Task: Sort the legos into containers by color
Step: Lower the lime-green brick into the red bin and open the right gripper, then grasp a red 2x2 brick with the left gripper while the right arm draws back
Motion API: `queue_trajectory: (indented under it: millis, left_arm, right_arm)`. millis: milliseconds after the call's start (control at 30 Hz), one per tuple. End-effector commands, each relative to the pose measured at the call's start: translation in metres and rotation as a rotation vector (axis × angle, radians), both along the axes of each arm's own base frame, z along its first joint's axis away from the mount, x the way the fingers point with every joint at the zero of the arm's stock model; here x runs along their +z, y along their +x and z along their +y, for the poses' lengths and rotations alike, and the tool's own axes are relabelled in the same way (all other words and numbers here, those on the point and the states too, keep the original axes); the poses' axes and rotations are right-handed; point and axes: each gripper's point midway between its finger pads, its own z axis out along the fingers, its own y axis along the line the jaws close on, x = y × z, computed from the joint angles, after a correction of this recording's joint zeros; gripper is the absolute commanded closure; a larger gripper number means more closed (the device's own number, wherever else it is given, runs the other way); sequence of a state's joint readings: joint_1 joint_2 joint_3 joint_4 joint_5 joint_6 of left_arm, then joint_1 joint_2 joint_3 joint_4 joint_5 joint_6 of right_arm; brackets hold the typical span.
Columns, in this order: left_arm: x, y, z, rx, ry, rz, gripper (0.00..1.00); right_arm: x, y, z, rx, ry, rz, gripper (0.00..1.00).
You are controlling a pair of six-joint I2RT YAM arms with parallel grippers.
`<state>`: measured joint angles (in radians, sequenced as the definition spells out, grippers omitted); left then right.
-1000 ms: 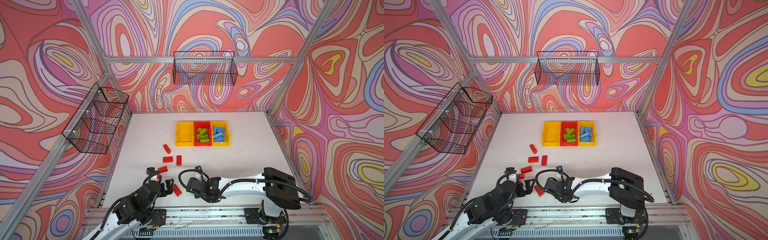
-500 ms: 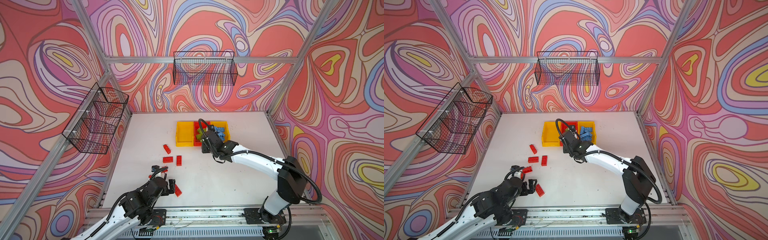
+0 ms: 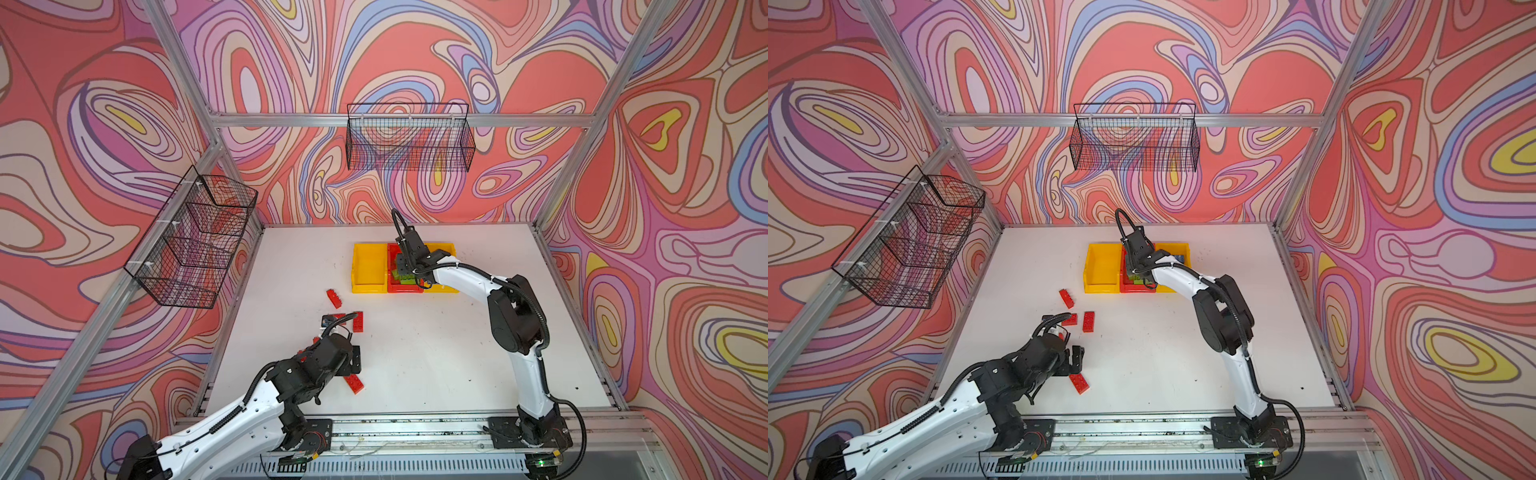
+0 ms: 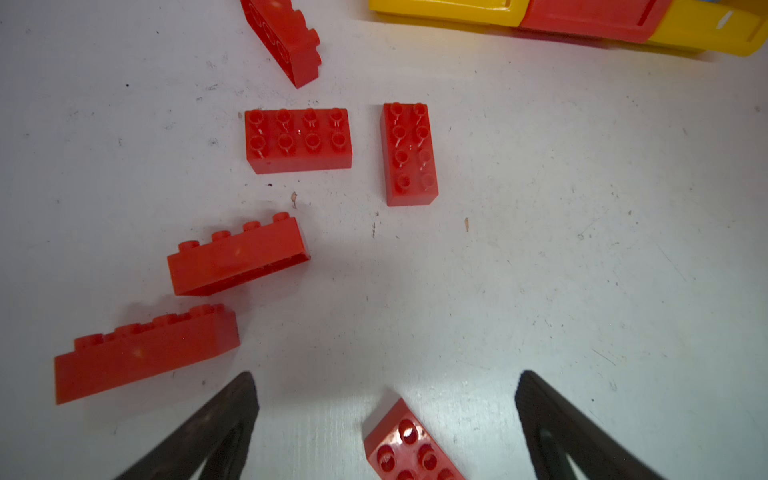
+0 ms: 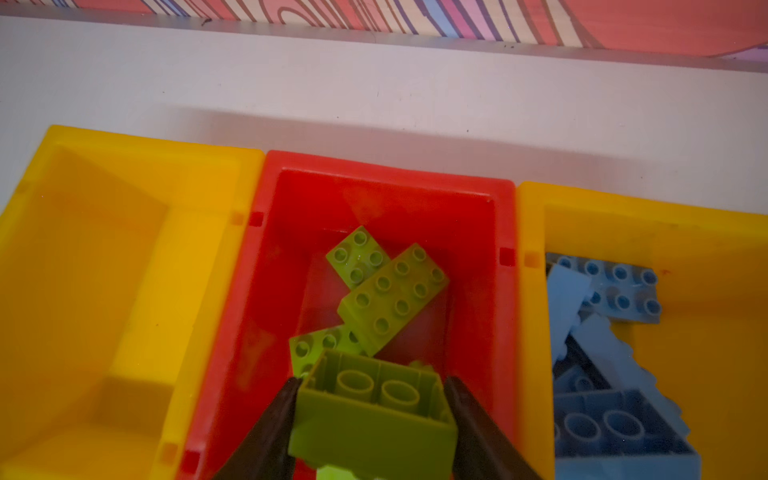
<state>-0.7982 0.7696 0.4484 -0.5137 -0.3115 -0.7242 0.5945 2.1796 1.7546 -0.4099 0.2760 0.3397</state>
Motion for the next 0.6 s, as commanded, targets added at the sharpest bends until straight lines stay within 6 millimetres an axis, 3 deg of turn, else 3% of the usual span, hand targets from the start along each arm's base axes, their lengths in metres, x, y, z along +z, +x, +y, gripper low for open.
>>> queue_trajectory:
  millis: [0, 100, 267, 400, 567]
  left_arm:
    - [0.011, 0.018, -0.011, -0.012, -0.037, -0.030, 0.00]
    - [0.009, 0.028, -0.015, -0.007, -0.048, -0.018, 0.00]
    - [0.016, 0.050, -0.032, -0.032, -0.042, -0.017, 0.00]
    - [0.006, 0.062, -0.042, -0.048, -0.023, 0.018, 0.00]
    - [-0.009, 0.077, -0.036, -0.015, 0.039, 0.061, 0.07]
  right_arm:
    - [0.007, 0.004, 0.005, 0.051, -0.001, -0.006, 0.18]
    - [0.026, -0.005, 0.011, 0.095, 0.051, -0.027, 0.02]
    - [0.065, -0.050, 0.008, 0.137, 0.140, -0.055, 0.02]
    - [0.087, -0.096, 0.000, 0.162, 0.174, -0.078, 0.02]
    - [0.087, -0.155, -0.011, 0.180, 0.219, -0.059, 0.02]
